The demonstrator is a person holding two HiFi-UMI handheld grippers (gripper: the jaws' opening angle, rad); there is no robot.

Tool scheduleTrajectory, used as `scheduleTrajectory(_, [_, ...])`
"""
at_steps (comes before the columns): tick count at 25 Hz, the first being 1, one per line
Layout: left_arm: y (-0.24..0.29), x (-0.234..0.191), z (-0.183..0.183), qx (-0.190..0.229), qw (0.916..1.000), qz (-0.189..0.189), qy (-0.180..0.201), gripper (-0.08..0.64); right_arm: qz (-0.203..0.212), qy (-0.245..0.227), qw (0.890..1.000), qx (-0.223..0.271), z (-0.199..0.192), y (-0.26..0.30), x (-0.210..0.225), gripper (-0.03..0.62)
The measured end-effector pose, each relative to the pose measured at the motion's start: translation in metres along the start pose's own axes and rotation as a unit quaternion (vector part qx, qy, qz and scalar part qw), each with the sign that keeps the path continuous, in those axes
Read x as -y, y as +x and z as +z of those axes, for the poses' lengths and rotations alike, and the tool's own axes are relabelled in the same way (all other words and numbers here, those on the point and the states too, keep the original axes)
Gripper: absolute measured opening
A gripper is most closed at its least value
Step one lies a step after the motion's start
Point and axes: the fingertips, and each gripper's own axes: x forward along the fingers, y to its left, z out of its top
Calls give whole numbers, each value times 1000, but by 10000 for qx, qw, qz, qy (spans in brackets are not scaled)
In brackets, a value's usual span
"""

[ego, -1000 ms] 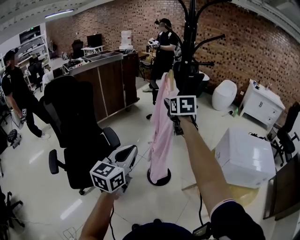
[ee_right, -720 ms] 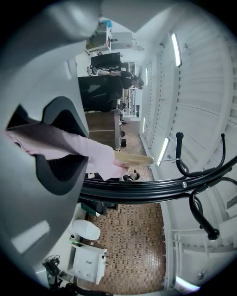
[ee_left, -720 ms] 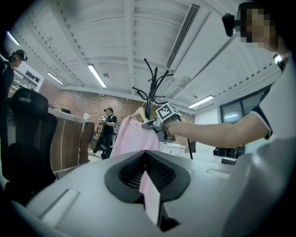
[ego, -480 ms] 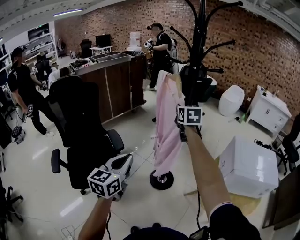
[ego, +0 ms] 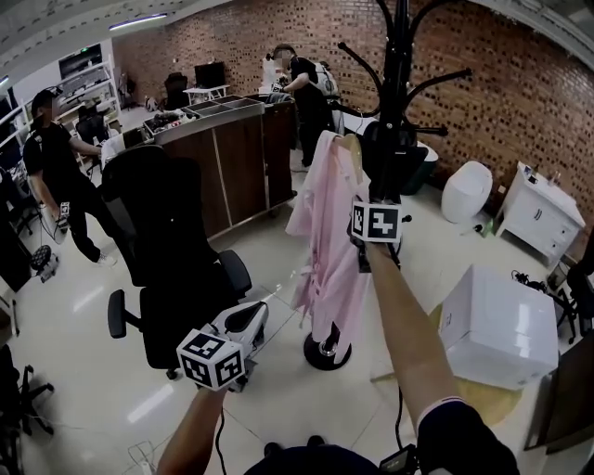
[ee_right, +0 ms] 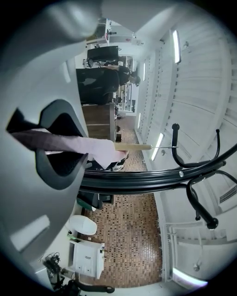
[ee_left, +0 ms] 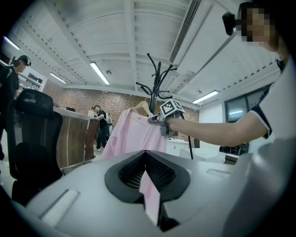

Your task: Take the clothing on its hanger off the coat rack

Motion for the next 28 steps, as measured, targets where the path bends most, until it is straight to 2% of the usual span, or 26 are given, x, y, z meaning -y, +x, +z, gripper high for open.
scheduleTrajectory(7, [-10,-2,-3,5,9999,138,-20,12,206,-173,9987,421,37,-22,-19,46])
scheduleTrajectory(11, [-14,0,1,69,9998,170,-4,12,399,-283,9977,479,38,-35,-33,46])
scheduleTrajectory(18, [-24,4,7,123,9995,265,90,12,878,-408,9949,293,9,-60,-53,46])
scheduleTrajectory(28, [-61,-9,2,57,9974,700,134,12,1482,-564,9873,-28,-52,-98,-91,46])
